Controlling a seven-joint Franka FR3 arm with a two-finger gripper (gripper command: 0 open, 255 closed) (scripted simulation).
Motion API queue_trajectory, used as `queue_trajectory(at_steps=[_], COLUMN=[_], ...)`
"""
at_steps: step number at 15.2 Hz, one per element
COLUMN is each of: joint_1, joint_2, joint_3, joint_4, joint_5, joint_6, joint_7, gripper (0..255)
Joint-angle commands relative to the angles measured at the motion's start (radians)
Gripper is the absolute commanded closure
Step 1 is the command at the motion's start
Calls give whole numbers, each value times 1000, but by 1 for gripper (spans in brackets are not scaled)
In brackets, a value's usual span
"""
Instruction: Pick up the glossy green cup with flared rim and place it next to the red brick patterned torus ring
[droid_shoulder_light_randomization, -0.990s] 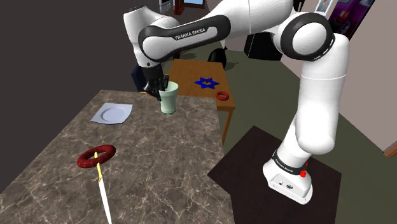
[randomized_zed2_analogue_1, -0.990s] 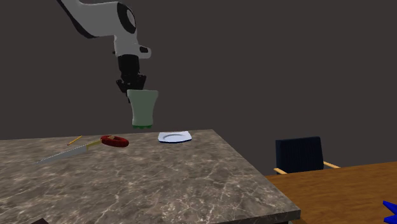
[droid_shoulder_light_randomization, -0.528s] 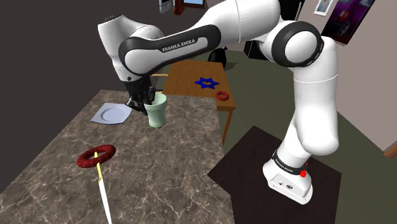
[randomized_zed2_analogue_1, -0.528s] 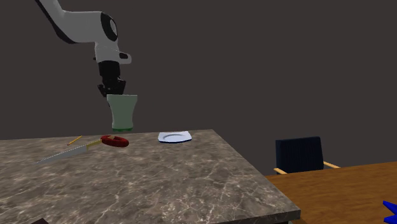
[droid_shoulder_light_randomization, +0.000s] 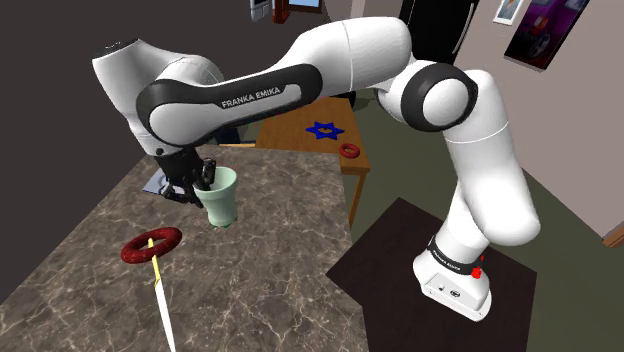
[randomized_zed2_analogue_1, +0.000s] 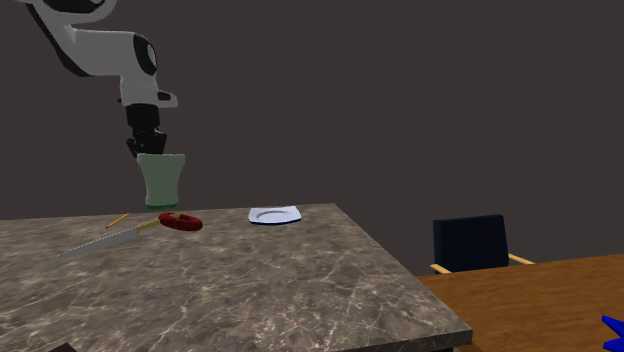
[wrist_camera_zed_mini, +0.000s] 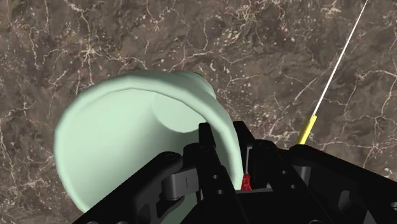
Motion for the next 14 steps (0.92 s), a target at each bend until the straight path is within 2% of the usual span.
queue_trajectory(at_steps=[1,4,6,14], joint_1=[50,131,199,170], joint_2=[74,198,317,291], joint_3=[0,-7,-18,-14], joint_4=[109,306,511,350], joint_5=[-13,-31,-43,-43], joint_6=[-38,-111,-192,-65], joint_7=[29,60,66,88], gripper=[255,255,255,255])
